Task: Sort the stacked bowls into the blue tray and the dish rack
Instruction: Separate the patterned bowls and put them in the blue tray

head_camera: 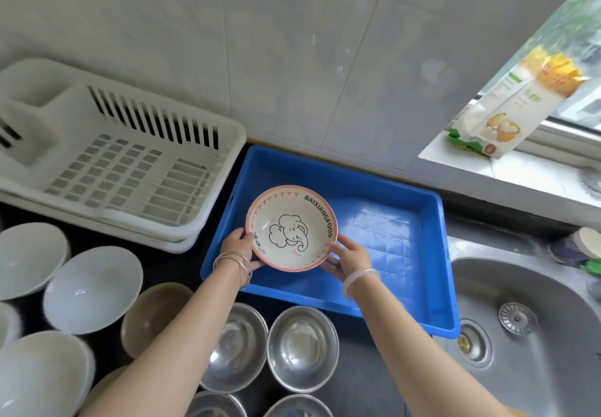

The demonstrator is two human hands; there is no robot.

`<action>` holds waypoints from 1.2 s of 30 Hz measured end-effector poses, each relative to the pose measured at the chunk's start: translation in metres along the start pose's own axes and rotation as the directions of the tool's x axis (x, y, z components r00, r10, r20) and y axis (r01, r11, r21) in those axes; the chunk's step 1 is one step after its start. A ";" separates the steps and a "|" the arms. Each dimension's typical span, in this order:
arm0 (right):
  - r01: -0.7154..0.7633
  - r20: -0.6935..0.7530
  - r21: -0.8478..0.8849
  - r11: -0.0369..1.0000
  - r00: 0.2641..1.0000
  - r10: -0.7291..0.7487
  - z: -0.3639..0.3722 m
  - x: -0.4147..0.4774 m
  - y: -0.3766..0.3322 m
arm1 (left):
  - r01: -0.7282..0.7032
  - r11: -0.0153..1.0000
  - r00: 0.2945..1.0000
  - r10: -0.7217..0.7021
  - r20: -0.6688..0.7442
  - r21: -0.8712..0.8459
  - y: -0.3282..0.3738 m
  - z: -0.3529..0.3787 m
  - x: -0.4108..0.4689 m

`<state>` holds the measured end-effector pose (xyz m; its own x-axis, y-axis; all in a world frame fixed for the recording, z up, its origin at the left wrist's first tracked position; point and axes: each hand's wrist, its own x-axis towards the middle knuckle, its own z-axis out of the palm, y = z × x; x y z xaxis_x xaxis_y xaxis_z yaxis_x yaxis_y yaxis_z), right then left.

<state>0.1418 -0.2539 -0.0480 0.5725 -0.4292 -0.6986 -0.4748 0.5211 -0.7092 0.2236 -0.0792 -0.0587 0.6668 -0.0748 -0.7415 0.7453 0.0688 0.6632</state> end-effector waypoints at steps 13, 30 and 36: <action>0.040 -0.051 0.134 0.990 0.998 -0.033 0.037 0.025 -0.015 | -0.007 0.950 1.000 0.009 0.004 -0.313 0.009 0.013 0.013; 0.054 0.067 -0.013 0.998 0.996 -0.053 0.031 0.020 -0.018 | -0.178 0.956 0.982 0.157 -0.105 -0.232 0.001 0.025 0.007; 0.112 0.125 -0.200 0.973 0.988 -0.088 0.007 -0.002 -0.020 | -0.189 0.964 0.982 0.182 -0.056 -0.189 -0.015 0.034 -0.031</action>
<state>0.1546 -0.2578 -0.0320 0.6910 -0.3779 -0.6162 -0.5317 0.3118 -0.7875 0.1918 -0.1117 -0.0420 0.7900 -0.0055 -0.6130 0.5917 0.2684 0.7602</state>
